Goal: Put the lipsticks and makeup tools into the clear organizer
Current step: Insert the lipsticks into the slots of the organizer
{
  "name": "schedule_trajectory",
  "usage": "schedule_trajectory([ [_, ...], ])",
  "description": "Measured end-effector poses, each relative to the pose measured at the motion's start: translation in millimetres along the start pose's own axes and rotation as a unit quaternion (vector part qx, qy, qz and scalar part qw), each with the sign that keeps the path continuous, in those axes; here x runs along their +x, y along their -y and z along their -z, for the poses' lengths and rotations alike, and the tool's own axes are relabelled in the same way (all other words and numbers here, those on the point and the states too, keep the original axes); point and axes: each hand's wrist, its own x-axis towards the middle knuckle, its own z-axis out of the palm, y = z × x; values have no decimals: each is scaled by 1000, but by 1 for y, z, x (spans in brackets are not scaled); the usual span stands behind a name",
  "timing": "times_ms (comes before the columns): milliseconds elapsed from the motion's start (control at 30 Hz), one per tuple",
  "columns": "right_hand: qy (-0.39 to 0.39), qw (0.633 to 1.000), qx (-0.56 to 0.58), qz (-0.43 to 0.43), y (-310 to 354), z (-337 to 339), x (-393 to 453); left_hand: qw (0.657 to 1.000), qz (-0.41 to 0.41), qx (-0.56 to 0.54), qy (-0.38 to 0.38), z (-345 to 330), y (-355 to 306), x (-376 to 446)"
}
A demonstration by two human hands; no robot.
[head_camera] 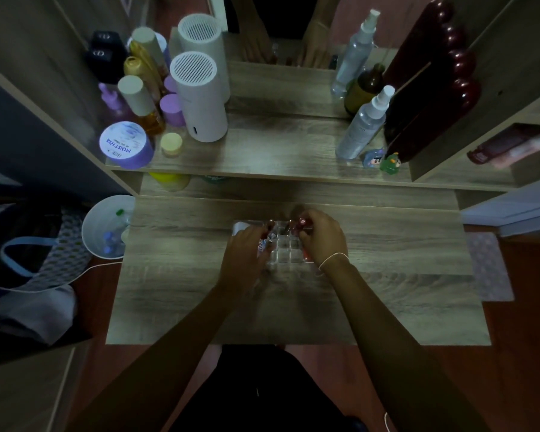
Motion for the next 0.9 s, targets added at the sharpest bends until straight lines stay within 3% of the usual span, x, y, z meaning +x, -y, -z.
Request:
schedule_trajectory([
  [367, -2, 1000, 5, 9, 4, 8, -6, 999, 28, -35, 2, 11, -8, -5],
  [533, -88, 994, 61, 16, -3, 38, -20, 987, -97, 105, -68, 19, 1, -24],
  [600, -124, 989, 86, -4, -17, 52, -30, 983, -152, 98, -23, 16, 5, -33],
  [700, -147, 981, 108, -64, -46, 61, -52, 984, -157, 30, 74, 2, 8, -46],
  [800, -107, 976, 86, -170, -80, 54, -77, 943, -265, 131, 152, -29, 11, -61],
  [900, -53, 971, 56, -228, -97, 38, -97, 926, -285, 188, 161, -46, 2, -65],
])
